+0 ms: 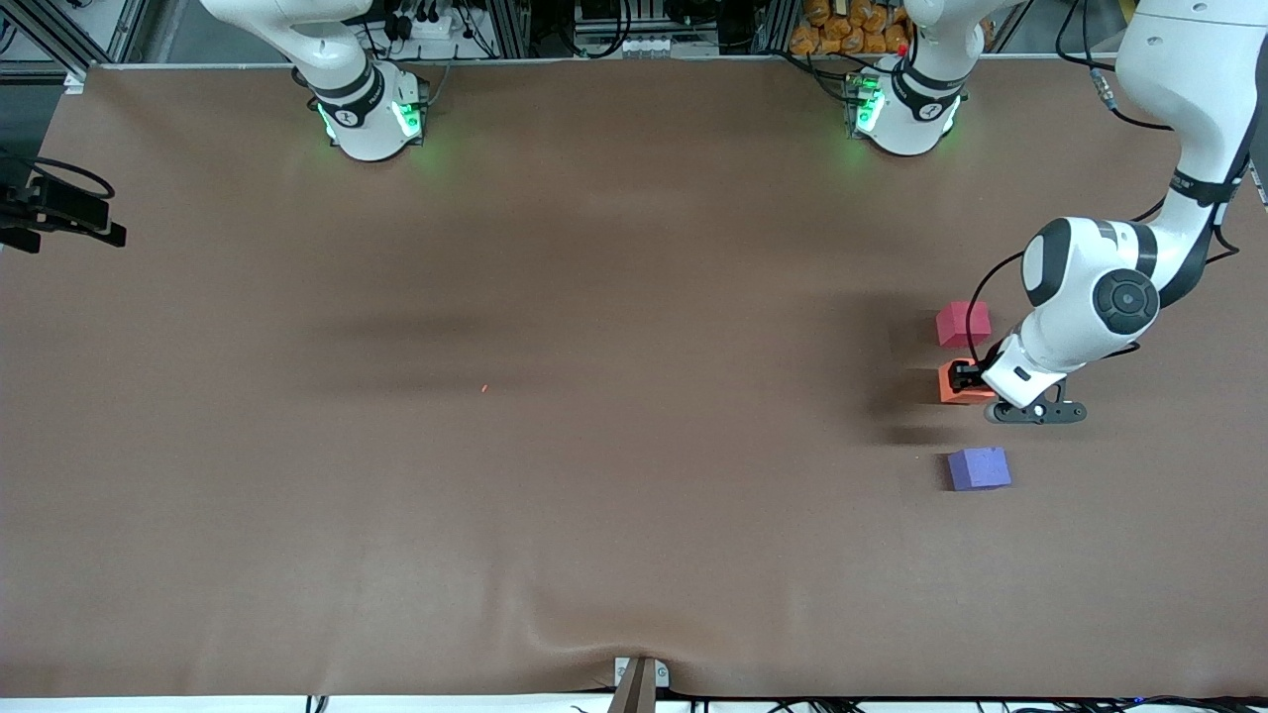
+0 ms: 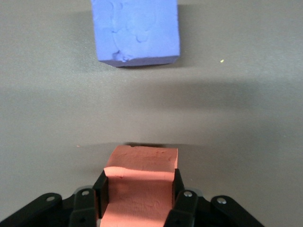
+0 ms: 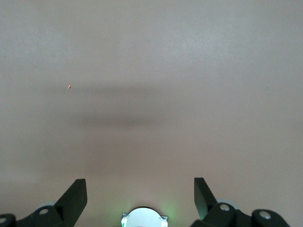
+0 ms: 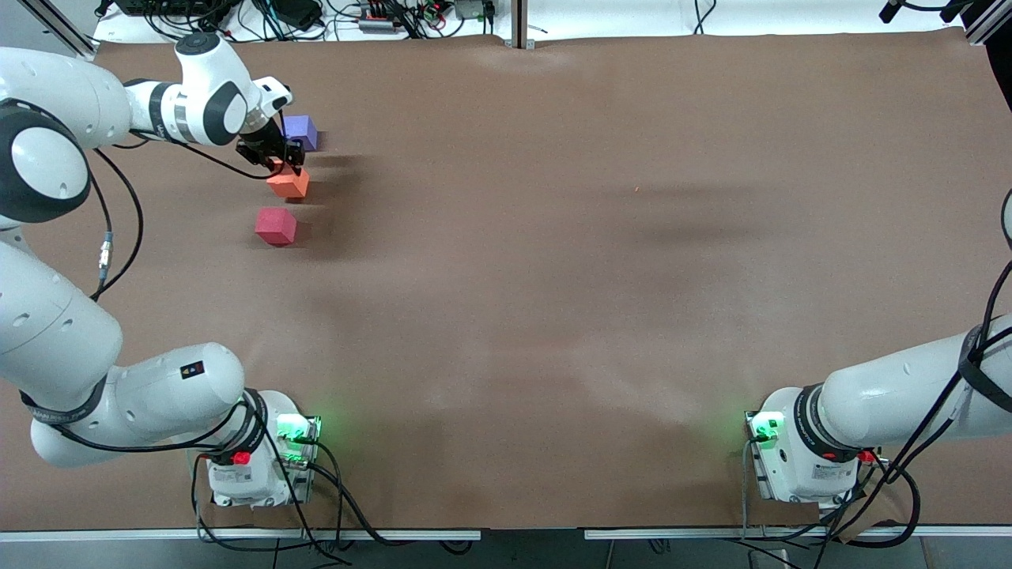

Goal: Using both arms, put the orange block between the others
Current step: 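Lower the orange cube onto the table and open the left gripper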

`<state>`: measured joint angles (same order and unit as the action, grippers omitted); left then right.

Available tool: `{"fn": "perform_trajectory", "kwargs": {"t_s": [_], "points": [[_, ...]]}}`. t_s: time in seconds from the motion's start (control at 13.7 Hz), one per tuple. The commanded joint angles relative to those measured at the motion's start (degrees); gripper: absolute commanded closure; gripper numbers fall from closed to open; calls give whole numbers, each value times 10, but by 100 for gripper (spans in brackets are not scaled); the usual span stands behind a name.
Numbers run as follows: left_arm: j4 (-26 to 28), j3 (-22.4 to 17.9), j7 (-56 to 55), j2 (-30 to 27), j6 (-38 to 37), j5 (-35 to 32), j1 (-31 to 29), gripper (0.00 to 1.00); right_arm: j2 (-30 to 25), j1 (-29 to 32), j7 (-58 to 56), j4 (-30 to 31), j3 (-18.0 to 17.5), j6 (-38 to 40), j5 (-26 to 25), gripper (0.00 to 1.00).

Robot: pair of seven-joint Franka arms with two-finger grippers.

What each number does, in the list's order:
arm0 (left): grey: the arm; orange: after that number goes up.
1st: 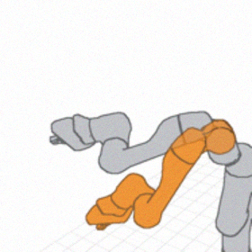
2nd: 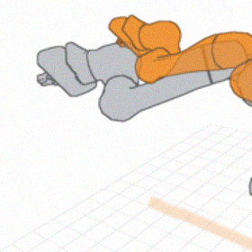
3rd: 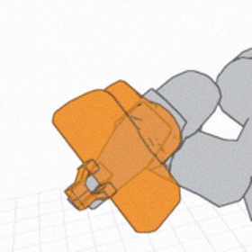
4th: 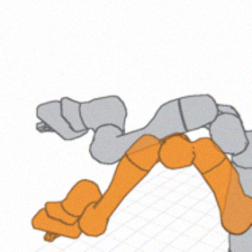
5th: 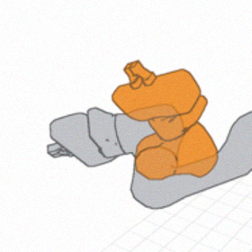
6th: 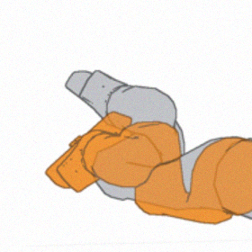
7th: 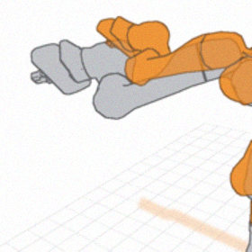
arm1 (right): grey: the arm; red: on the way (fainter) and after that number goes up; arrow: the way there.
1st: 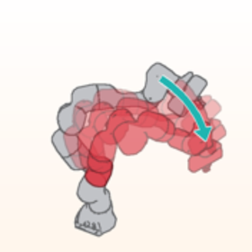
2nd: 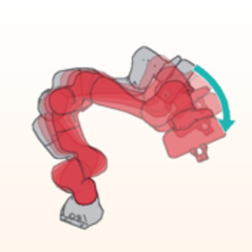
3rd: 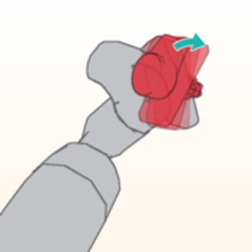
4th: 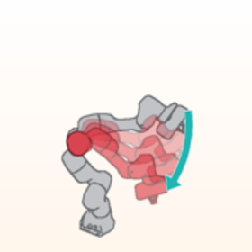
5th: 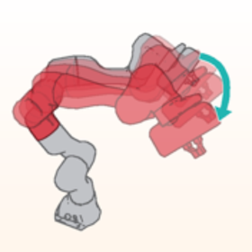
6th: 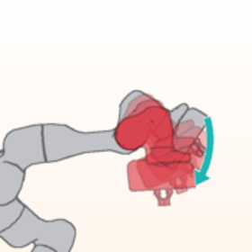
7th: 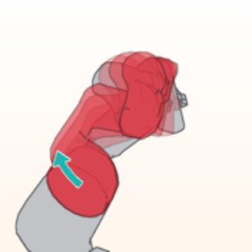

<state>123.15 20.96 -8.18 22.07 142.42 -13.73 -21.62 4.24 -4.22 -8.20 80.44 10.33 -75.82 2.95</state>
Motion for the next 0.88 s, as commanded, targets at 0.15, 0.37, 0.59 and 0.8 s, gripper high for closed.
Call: {"fn": "perform_trajectory", "kwargs": {"t_s": [0.15, 0.37, 0.59, 0.8], "points": [[-12, 6, 4, 7, 6, -17, -17, 100, -4, -5, 9, -5, -1, 6, -12, 0], [-20, 6, 4, 14, 7, -17, -15, 100, -3, -6, 8, -6, -2, 6, -11, 0], [-33, 6, 3, 28, 7, -29, -15, 100, -3, -5, 8, -6, -2, 6, -8, 0], [-40, 6, 1, 39, 7, -30, -12, 100, -2, -4, 8, -6, -1, 5, -9, 0]]}}
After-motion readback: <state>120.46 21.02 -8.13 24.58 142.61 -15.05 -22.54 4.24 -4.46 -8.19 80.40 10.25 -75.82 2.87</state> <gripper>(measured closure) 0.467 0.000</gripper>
